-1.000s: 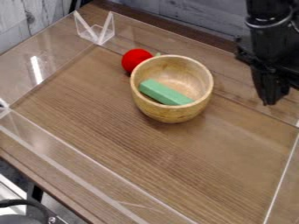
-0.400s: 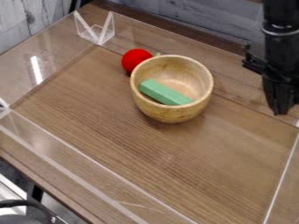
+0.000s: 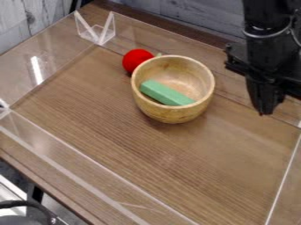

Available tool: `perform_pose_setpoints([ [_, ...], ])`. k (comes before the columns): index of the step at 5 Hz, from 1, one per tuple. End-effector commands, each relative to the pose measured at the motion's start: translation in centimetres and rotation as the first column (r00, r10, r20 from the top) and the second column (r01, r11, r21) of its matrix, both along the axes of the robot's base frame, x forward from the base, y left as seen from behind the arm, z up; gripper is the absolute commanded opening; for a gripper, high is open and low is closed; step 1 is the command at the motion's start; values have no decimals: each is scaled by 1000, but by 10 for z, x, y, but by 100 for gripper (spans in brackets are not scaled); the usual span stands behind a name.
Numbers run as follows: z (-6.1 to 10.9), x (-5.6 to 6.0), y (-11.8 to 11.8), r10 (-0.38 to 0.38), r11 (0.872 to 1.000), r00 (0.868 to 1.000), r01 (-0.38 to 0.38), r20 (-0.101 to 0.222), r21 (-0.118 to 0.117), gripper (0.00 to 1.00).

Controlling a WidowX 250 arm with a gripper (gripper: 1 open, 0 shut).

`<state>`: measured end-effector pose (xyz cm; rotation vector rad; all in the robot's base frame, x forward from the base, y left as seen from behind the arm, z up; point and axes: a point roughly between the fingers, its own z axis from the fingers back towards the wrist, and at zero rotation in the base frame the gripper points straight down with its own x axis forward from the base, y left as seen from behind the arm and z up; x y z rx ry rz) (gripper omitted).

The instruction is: Move the red fruit to the right side of the table

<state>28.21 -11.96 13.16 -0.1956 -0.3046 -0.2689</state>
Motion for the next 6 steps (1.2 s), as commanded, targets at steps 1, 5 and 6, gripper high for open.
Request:
perform_pose_setpoints([
  [1,10,2,0,24,1000,999,-24,39,-13,0],
  [5,30,14,80,-47,999,999,47,-19,-3,100],
  [6,45,16,124,-55,998,998,56,-14,14,100],
])
